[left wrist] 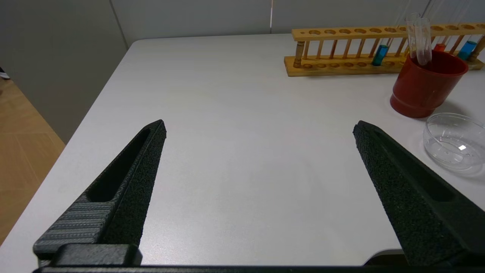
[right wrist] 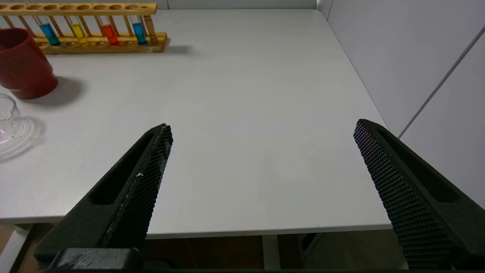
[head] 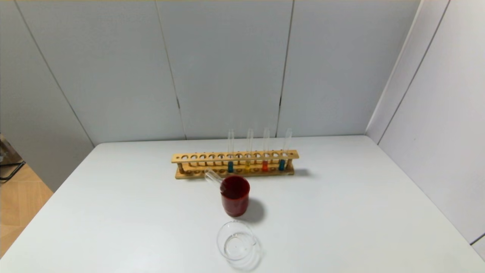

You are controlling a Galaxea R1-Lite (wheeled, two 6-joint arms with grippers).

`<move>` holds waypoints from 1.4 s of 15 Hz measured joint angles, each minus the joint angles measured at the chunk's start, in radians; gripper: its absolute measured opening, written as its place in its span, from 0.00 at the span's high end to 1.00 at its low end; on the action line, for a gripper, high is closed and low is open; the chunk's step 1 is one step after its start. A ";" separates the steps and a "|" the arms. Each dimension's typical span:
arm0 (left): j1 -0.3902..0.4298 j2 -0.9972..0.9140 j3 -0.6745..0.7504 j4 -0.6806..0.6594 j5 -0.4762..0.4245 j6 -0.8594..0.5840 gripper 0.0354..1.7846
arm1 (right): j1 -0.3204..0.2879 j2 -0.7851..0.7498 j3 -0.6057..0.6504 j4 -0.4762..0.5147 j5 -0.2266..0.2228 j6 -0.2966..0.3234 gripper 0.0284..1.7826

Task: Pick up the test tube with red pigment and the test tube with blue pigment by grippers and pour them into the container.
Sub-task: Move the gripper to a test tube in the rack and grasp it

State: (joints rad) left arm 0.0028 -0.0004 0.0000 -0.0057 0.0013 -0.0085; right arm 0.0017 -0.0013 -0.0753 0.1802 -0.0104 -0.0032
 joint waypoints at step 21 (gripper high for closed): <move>0.000 0.000 0.000 0.000 0.001 0.000 0.02 | 0.070 1.129 -0.800 -0.348 0.328 -0.021 0.02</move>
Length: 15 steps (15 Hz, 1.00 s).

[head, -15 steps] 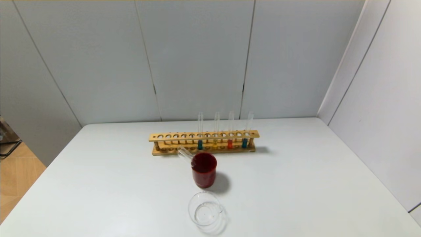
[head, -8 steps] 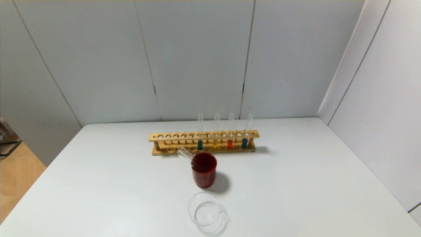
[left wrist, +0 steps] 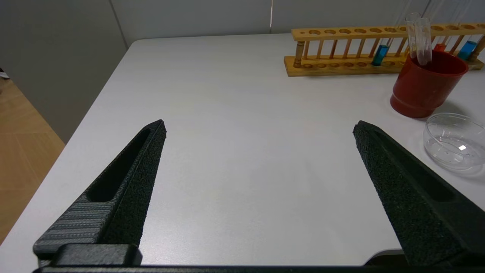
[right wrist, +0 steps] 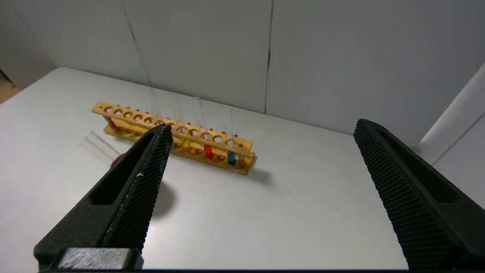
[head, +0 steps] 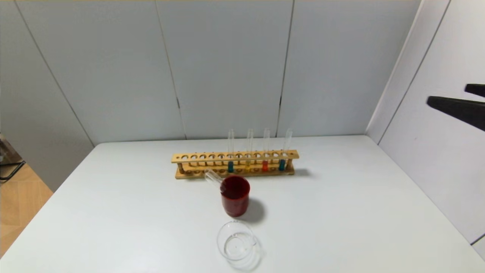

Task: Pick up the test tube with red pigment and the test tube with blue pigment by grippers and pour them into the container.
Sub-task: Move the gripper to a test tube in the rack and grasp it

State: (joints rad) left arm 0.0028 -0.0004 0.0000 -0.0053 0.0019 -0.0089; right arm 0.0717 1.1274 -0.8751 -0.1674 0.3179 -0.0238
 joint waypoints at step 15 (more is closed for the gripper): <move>0.000 0.000 0.000 0.000 -0.001 0.000 0.02 | 0.129 0.745 0.122 -0.682 0.086 0.005 0.02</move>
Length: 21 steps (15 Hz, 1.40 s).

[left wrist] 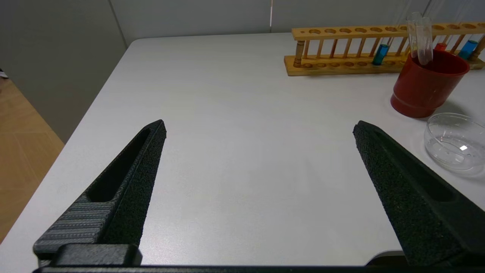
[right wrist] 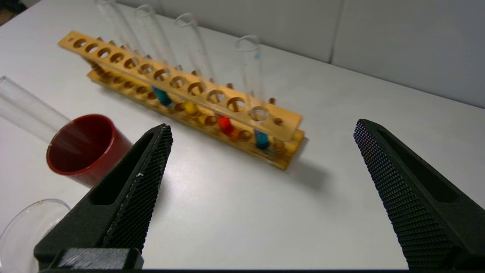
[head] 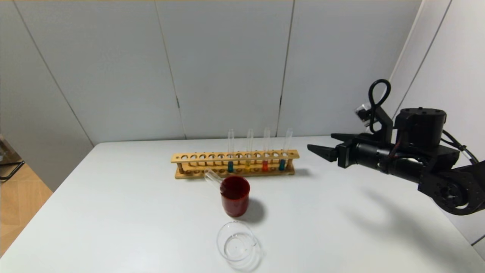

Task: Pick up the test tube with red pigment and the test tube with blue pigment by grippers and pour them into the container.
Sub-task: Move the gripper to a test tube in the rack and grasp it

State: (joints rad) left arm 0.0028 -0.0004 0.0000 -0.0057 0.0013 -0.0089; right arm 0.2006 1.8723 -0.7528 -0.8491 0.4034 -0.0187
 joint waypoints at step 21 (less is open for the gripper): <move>0.000 0.000 0.000 0.000 0.000 0.000 0.02 | 0.089 0.394 -0.341 -0.041 -0.013 -0.020 0.02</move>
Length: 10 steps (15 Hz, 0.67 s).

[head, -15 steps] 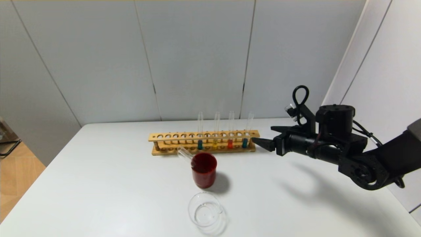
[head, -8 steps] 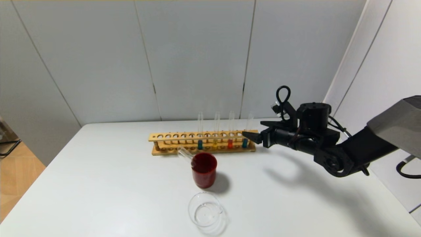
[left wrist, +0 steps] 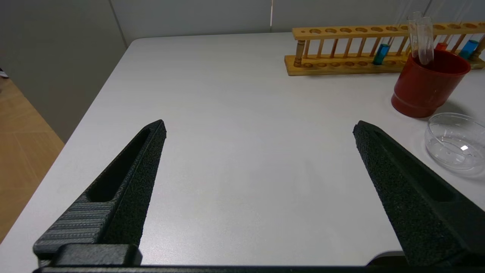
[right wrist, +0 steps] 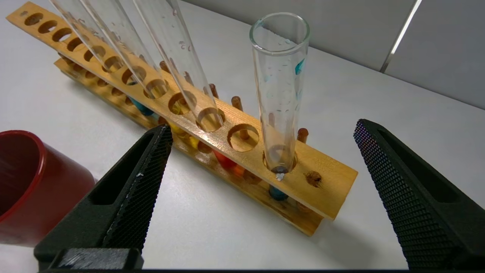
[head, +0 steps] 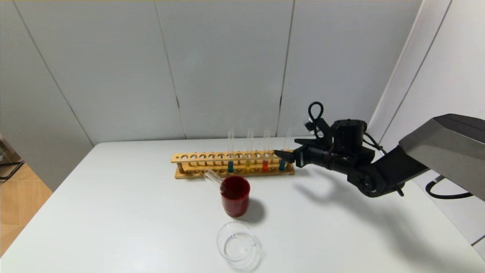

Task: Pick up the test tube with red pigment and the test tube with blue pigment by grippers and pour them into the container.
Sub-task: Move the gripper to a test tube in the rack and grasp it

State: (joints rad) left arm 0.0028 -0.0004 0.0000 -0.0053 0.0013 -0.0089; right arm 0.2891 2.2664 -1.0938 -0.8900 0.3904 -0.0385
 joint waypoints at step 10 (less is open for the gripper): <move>0.000 0.000 0.000 0.000 0.000 0.000 0.02 | -0.002 0.079 -0.093 0.005 -0.004 -0.014 0.16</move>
State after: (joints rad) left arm 0.0028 -0.0004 0.0000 -0.0057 0.0017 -0.0089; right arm 0.2870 2.3453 -1.1872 -0.8847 0.3868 -0.0523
